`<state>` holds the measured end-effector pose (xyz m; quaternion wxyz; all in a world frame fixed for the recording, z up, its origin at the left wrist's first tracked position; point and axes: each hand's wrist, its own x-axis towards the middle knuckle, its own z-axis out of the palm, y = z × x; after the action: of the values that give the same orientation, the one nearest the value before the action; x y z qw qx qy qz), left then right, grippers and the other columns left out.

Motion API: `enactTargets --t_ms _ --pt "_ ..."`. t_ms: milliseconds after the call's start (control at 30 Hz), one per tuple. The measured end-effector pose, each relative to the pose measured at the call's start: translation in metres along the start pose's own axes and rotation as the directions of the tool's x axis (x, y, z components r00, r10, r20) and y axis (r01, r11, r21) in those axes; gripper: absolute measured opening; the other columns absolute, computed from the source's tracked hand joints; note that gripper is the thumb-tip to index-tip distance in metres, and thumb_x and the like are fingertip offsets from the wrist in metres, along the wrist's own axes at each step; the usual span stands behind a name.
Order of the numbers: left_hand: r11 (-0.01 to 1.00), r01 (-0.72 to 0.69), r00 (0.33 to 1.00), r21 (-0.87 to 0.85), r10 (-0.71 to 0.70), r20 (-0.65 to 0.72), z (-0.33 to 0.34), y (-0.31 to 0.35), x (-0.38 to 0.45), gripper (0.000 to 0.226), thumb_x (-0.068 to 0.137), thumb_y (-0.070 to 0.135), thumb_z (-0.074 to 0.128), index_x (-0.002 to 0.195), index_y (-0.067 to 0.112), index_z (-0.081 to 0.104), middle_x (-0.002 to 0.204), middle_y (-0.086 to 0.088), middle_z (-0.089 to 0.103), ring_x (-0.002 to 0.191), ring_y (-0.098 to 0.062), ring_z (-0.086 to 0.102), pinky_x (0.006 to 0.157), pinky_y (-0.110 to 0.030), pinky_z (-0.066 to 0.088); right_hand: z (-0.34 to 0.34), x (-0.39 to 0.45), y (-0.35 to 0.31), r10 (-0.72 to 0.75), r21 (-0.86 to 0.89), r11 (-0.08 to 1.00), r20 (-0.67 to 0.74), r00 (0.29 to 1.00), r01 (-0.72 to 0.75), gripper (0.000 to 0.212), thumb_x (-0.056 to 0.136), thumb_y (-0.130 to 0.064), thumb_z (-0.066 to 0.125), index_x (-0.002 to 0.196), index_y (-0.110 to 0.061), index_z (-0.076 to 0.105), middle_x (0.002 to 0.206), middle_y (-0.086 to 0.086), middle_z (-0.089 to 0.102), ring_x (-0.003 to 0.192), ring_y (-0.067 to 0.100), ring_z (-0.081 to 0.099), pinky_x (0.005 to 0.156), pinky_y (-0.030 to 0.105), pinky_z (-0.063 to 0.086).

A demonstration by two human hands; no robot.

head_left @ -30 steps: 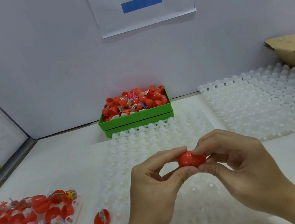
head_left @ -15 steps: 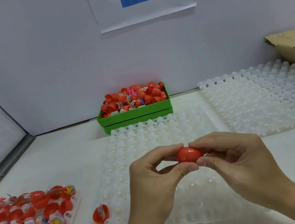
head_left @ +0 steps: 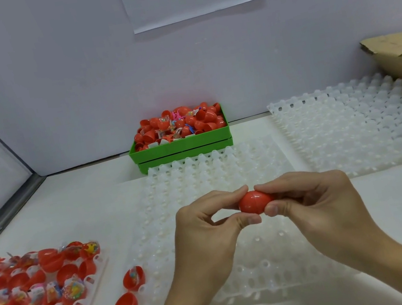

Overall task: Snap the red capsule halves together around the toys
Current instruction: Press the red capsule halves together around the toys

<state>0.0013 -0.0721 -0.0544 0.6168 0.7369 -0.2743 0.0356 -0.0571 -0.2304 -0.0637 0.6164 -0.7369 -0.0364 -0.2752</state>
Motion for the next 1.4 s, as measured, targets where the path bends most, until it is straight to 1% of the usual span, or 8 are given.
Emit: enactTargets --t_ms 300,500,633,800,967,1067,1233,1400 --pt "0.999 -0.033 0.999 -0.034 0.032 -0.038 0.007 -0.004 -0.003 0.047 0.063 -0.017 0.078 0.083 0.026 0.080 0.076 0.002 0.073 0.074 -0.012 0.071 0.068 -0.018 0.057 0.003 -0.002 0.001 0.017 0.001 1.000 -0.008 1.000 -0.017 0.045 0.075 0.023 0.068 0.089 -0.018 0.080 0.080 -0.003 0.077 0.076 0.009 0.072 0.071 0.013 0.055" --pt "0.939 -0.260 0.959 0.227 0.278 -0.052 0.008 -0.008 -0.003 0.023 0.068 0.019 0.085 0.088 0.017 0.074 0.079 0.010 0.066 0.075 -0.009 0.067 0.069 -0.017 0.055 0.005 -0.004 -0.004 0.184 0.056 0.980 0.108 0.977 -0.191 0.033 0.086 0.000 0.069 0.113 -0.020 0.072 0.103 -0.015 0.076 0.101 0.001 0.070 0.087 0.013 0.052" --pt "0.808 -0.394 0.912 0.438 0.403 0.077 0.012 -0.014 -0.004 0.023 0.071 0.015 0.085 0.089 0.011 0.071 0.083 0.005 0.059 0.076 -0.002 0.054 0.070 -0.008 0.044 0.011 -0.007 -0.003 0.276 0.078 0.954 0.134 0.952 -0.288 0.036 0.080 0.002 0.075 0.107 -0.021 0.073 0.092 -0.008 0.078 0.092 0.006 0.073 0.082 0.018 0.056" --pt "0.999 -0.039 0.995 -0.019 0.041 0.090 0.005 -0.008 0.000 0.043 0.063 0.043 0.085 0.101 0.028 0.071 0.108 0.013 0.062 0.111 -0.011 0.061 0.085 -0.020 0.053 0.003 -0.001 0.002 0.287 0.203 0.930 0.116 0.951 -0.306 0.035 0.072 -0.012 0.079 0.107 -0.017 0.075 0.094 0.001 0.078 0.094 0.015 0.074 0.083 0.022 0.057" --pt "0.842 0.322 0.928 -0.433 -0.189 0.321 0.010 -0.007 0.000 0.088 0.054 0.057 0.088 0.126 0.012 0.064 0.119 -0.012 0.069 0.114 -0.028 0.066 0.094 -0.038 0.055 0.002 0.000 0.004 0.207 0.320 0.905 0.244 0.948 -0.280 0.048 0.065 -0.041 0.086 0.109 -0.022 0.076 0.105 0.011 0.076 0.103 0.029 0.072 0.092 0.036 0.056" --pt "0.761 0.355 0.924 -0.544 -0.196 0.329 0.015 -0.005 -0.001 0.078 0.059 0.050 0.089 0.122 0.009 0.067 0.115 -0.023 0.068 0.112 -0.033 0.067 0.092 -0.036 0.055 0.000 0.001 0.003 0.188 0.295 0.919 0.248 0.950 -0.259 0.051 0.067 -0.047 0.086 0.110 -0.023 0.076 0.105 0.011 0.076 0.106 0.030 0.070 0.097 0.042 0.052" --pt "0.735 0.325 0.943 -0.595 -0.205 0.262 0.020 -0.007 -0.005 0.044 0.075 0.024 0.082 0.111 0.003 0.071 0.107 -0.022 0.071 0.107 -0.037 0.068 0.087 -0.036 0.057 0.000 -0.001 -0.002 0.122 0.255 0.950 0.225 0.967 -0.179 0.030 0.076 -0.011 0.073 0.102 -0.025 0.079 0.098 0.006 0.078 0.098 0.022 0.074 0.084 0.023 0.056" --pt "0.775 0.276 0.958 -0.569 -0.175 0.226 0.019 -0.004 -0.006 0.047 0.069 0.035 0.086 0.107 0.010 0.075 0.102 -0.018 0.074 0.102 -0.033 0.071 0.084 -0.035 0.057 0.003 -0.002 -0.005 0.109 0.248 0.956 0.209 0.972 -0.160 0.040 0.078 0.009 0.068 0.098 -0.025 0.080 0.095 0.005 0.078 0.095 0.020 0.074 0.081 0.021 0.056"
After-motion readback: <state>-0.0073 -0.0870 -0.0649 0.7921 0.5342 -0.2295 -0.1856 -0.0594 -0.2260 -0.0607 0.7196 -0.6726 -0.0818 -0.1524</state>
